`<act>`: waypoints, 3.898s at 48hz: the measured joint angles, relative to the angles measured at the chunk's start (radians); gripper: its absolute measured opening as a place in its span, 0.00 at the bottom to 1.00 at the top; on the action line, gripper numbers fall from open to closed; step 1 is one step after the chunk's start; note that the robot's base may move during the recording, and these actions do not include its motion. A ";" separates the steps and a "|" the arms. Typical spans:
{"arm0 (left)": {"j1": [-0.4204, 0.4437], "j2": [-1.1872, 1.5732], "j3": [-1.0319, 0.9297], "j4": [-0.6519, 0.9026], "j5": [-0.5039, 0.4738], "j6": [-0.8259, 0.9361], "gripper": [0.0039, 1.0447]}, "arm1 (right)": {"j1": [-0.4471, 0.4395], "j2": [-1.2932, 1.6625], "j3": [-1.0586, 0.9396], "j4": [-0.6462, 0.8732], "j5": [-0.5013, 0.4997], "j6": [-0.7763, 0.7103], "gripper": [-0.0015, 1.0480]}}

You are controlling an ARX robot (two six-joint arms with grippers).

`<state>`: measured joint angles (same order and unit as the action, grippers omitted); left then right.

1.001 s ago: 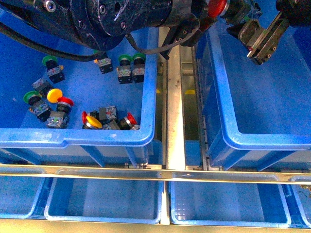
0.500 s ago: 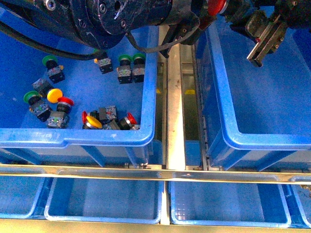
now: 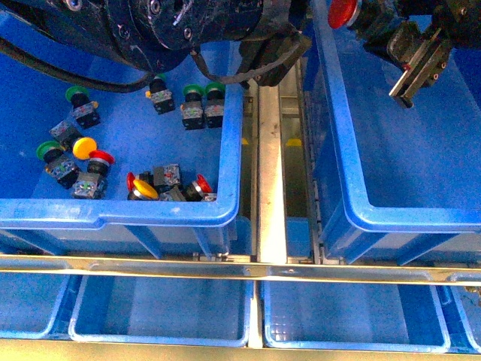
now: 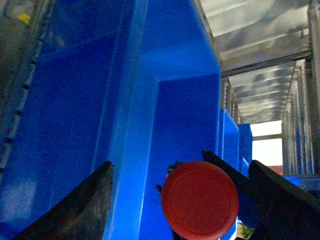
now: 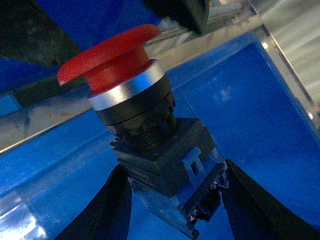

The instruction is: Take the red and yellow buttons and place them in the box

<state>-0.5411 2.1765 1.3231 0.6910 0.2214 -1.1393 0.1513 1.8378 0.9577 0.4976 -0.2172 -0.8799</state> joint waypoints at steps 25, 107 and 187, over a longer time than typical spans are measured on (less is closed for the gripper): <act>0.157 -0.713 -0.954 -0.177 -0.520 0.525 0.92 | -0.134 -0.221 -0.094 -0.109 -0.003 0.032 0.41; 0.537 -1.876 -1.306 -0.386 -0.218 1.128 0.17 | -0.126 -0.502 -0.290 -0.194 0.045 0.185 0.41; 0.539 -2.162 -1.304 -0.691 -0.221 1.135 0.02 | -0.101 0.351 0.497 -0.348 0.240 0.771 0.41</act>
<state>-0.0025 0.0147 0.0193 -0.0002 0.0002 -0.0044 0.0498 2.1891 1.4548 0.1493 0.0227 -0.1085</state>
